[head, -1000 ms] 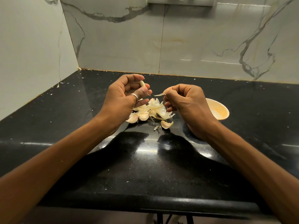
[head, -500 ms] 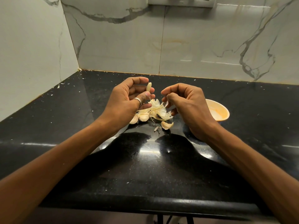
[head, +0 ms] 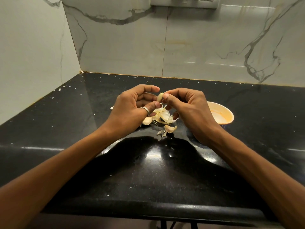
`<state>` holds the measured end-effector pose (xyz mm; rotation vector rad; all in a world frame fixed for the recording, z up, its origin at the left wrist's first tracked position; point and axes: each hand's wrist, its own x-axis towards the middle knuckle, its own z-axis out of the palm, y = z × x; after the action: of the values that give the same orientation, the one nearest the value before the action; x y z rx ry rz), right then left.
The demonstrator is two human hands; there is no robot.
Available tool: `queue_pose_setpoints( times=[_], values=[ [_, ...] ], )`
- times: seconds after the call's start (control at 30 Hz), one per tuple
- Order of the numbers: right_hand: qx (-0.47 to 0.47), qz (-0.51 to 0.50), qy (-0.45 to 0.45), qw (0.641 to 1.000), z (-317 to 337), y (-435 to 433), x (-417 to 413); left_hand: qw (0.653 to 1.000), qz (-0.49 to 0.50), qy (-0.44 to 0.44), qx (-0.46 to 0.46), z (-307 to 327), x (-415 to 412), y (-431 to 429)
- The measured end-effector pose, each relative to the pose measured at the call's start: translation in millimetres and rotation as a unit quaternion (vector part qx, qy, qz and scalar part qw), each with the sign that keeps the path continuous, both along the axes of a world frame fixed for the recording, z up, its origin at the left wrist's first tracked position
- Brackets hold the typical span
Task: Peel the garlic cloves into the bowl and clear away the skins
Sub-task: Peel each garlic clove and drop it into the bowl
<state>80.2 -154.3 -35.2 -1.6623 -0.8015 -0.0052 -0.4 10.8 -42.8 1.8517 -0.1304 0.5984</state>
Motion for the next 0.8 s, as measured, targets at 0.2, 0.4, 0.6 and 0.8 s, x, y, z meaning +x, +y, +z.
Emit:
queue_pose_setpoints(
  times=[0.2, 0.4, 0.6, 0.8],
  values=[
    [0.011, 0.015, 0.013, 1.0, 0.5, -1.3, 1.7, 0.999, 0.003, -0.022, 0.045, -1.8, -1.0, -0.4],
    [0.025, 0.04, 0.042, 0.998, 1.6, -2.5, 2.1, 0.999, 0.004, -0.022, 0.044, -3.0, -0.1, 1.8],
    [0.034, 0.046, 0.06, 0.997, 2.1, -2.5, 2.2, 0.999, 0.003, -0.023, 0.034, -4.2, 0.6, 2.3],
    [0.042, 0.054, 0.077, 0.995, 2.5, -2.3, 1.4, 0.999, -0.001, -0.026, 0.033, -4.4, 0.6, 3.2]
  ],
)
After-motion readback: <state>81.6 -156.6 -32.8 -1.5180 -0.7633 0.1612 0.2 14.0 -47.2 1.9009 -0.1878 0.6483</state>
